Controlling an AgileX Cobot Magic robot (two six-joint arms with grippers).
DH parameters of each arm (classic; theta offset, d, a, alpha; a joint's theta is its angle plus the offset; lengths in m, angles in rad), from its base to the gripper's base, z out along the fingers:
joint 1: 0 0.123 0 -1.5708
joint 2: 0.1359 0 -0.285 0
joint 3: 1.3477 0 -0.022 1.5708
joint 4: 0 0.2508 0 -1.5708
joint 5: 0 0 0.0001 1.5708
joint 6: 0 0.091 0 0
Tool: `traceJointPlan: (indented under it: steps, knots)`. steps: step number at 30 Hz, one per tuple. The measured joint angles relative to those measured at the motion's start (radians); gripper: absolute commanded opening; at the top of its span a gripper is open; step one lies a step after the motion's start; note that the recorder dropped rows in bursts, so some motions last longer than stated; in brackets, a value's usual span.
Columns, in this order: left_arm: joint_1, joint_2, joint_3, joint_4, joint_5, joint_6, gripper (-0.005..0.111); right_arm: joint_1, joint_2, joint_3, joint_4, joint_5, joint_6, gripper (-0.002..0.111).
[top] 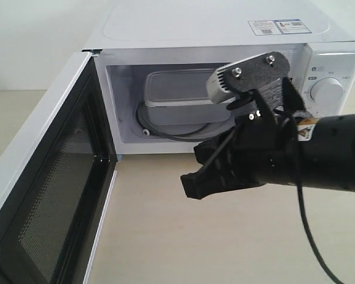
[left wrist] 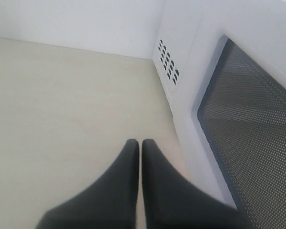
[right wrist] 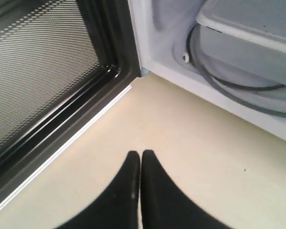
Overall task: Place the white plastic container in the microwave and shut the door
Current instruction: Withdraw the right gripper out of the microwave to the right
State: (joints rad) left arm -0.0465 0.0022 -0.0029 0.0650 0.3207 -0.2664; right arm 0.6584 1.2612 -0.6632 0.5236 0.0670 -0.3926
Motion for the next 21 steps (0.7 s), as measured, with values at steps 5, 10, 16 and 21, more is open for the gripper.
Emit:
traceJointPlan:
  steps: [5, 10, 16, 21]
  knots:
    - [0.000, 0.000, 0.000, 0.000, 0.000, 0.000, 0.004, 0.000, -0.102, 0.002, 0.019, 0.151, 0.020, 0.000]
    - [0.000, 0.000, 0.000, 0.000, 0.000, 0.000, 0.004, 0.000, -0.150, 0.002, 0.025, 0.326, 0.043, 0.000]
    - [0.000, 0.000, 0.000, 0.000, 0.000, 0.000, 0.004, 0.000, -0.159, 0.004, 0.025, 0.419, 0.052, 0.000]
    - [0.000, 0.000, 0.000, 0.000, 0.000, 0.000, 0.004, 0.000, -0.159, 0.004, 0.025, 0.421, 0.052, 0.000]
